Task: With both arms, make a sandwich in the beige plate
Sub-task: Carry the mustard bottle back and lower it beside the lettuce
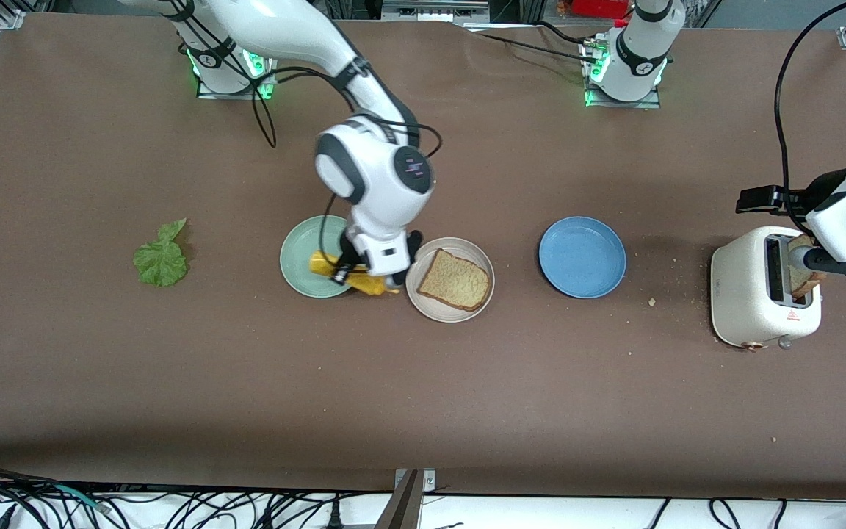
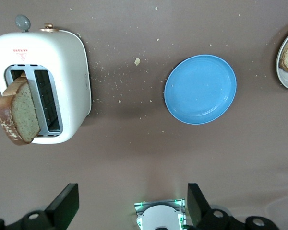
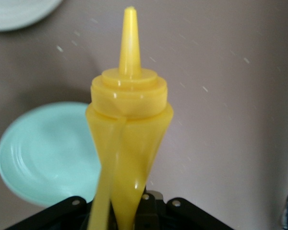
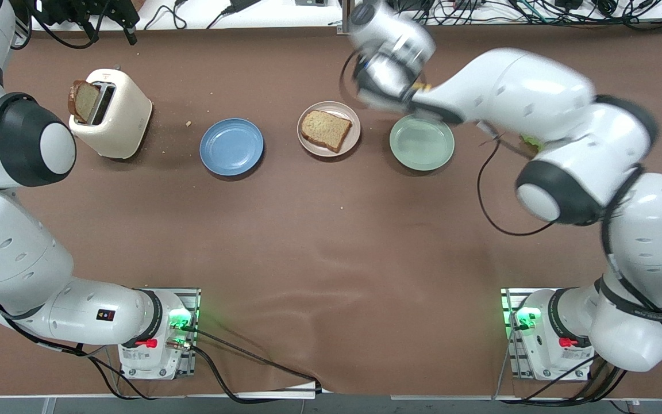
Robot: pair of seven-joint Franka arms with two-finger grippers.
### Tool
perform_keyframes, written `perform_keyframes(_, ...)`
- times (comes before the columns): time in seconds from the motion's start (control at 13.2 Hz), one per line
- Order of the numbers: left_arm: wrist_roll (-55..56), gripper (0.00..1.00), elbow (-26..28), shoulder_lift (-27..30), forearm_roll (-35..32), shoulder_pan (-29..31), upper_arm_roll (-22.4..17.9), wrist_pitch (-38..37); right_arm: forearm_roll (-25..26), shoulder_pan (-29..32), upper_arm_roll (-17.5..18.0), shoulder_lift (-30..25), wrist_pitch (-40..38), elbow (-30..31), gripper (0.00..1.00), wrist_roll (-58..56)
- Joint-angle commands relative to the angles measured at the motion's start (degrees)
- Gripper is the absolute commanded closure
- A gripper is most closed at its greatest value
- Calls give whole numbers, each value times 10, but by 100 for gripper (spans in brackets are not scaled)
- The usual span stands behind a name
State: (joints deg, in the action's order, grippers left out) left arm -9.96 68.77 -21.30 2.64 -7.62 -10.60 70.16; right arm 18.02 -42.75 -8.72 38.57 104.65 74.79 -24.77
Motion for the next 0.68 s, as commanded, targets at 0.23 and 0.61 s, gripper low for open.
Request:
perform_keyframes(0.23, -2, 1, 0, 6, -22, -2, 1, -4, -207, 191, 10, -117, -48, 45, 100, -211)
perform_keyframes(0.61, -2, 1, 0, 6, -22, -2, 1, -4, -434, 336, -1, -147, -45, 122, 100, -421)
